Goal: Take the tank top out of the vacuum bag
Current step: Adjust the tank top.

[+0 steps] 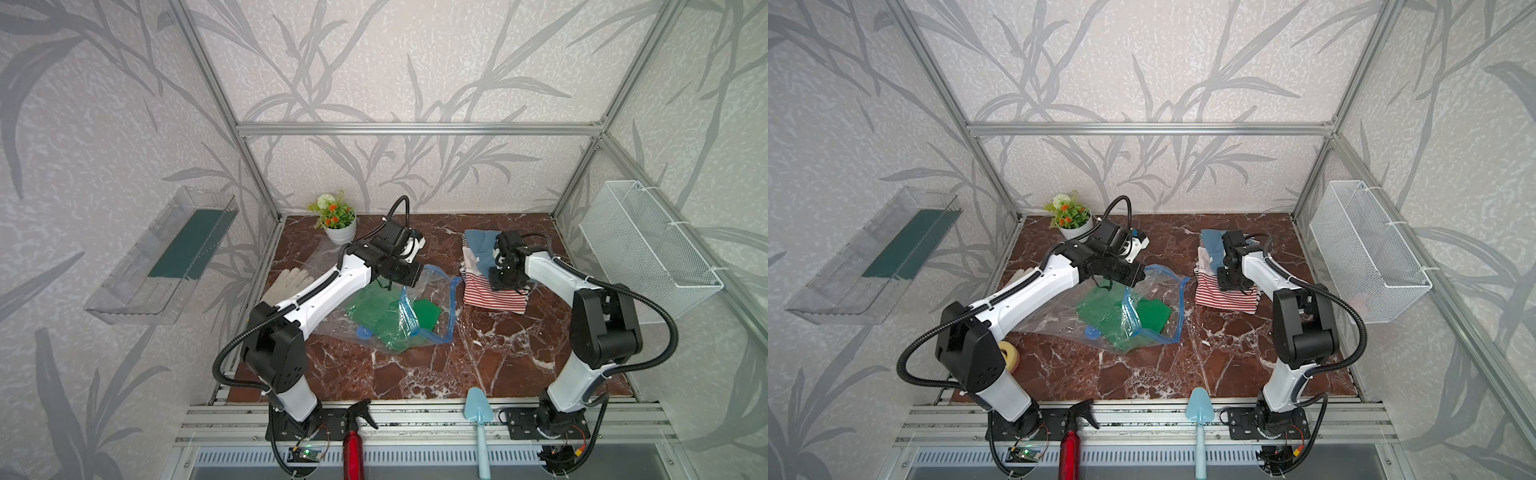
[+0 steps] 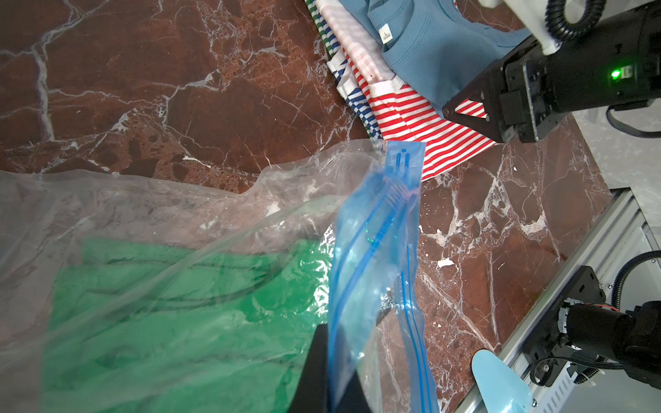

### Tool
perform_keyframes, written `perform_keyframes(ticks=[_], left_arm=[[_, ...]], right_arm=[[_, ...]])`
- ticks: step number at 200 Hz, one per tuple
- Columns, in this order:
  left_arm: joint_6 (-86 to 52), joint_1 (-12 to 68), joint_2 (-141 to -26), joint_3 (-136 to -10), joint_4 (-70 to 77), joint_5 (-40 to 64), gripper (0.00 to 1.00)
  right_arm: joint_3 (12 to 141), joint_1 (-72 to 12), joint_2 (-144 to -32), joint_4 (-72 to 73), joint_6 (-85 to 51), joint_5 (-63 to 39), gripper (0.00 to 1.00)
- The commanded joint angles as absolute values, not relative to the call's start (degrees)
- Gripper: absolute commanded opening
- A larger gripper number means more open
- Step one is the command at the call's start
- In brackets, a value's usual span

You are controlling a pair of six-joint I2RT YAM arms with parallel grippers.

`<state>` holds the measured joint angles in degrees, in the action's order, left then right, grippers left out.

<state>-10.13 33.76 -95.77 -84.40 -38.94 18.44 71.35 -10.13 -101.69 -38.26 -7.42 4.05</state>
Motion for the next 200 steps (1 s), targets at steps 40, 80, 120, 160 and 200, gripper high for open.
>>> perform_keyframes(ticks=[40, 80, 120, 160, 200], left_arm=[[-9.3, 33.5, -94.6, -85.3, -39.5, 18.0, 0.00], [-9.2, 33.6, -94.7, -85.2, -39.5, 18.0, 0.00], [-9.2, 33.5, -94.6, -85.3, -39.6, 18.1, 0.00], [-9.2, 33.6, -94.6, -85.3, -39.6, 18.1, 0.00], [-9.1, 33.5, -94.6, -85.3, -39.6, 18.1, 0.00]], right_arm=[[72.9, -10.0, -103.1, -40.2, -6.8, 7.3, 0.48], [75.3, -9.9, -106.3, -42.4, -7.0, 9.6, 0.48], [76.8, -9.9, -108.7, -43.0, -6.8, 9.7, 0.46], [77.3, -9.9, -109.6, -43.2, -6.7, 9.0, 0.28], [78.5, -9.8, -111.3, -44.3, -6.8, 8.8, 0.10]])
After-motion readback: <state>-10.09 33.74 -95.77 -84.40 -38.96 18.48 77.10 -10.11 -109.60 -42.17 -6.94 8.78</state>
